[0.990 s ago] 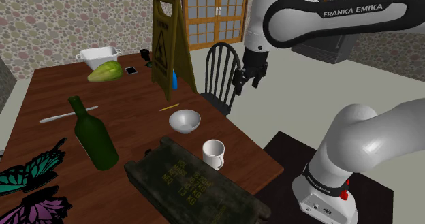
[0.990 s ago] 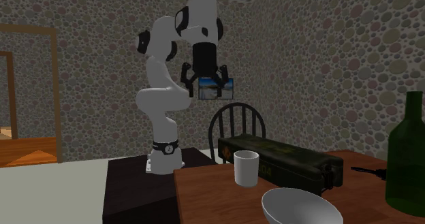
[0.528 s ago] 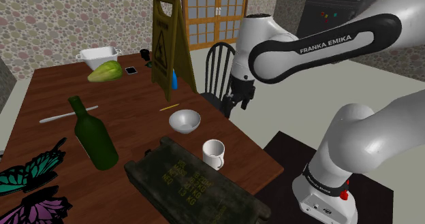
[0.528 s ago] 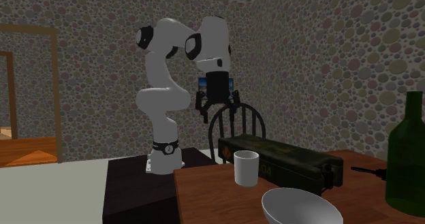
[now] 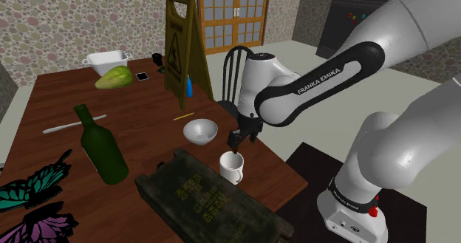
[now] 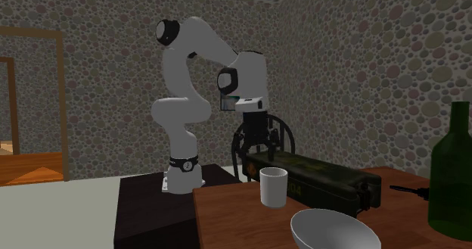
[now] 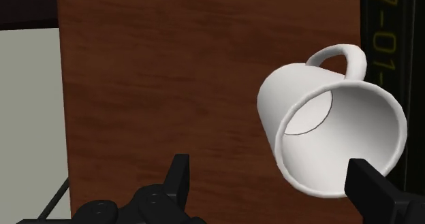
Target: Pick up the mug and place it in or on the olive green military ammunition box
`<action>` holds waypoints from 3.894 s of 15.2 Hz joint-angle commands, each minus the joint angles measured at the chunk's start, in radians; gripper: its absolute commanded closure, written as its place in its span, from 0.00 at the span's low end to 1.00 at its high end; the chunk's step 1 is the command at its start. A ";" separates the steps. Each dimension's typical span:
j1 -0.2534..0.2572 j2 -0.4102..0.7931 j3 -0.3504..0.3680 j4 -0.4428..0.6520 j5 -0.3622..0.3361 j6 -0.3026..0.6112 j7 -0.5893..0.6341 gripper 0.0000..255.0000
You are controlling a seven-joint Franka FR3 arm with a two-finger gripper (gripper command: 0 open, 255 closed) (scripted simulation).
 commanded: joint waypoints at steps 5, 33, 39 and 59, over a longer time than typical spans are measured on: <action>0.016 0.129 0.033 -0.018 0.017 0.149 0.021 0.00; 0.016 0.113 0.033 -0.007 0.017 0.123 0.023 1.00; 0.019 0.031 0.022 0.022 0.016 0.012 0.023 1.00; 0.016 -0.144 -0.014 0.180 -0.006 -0.320 0.032 1.00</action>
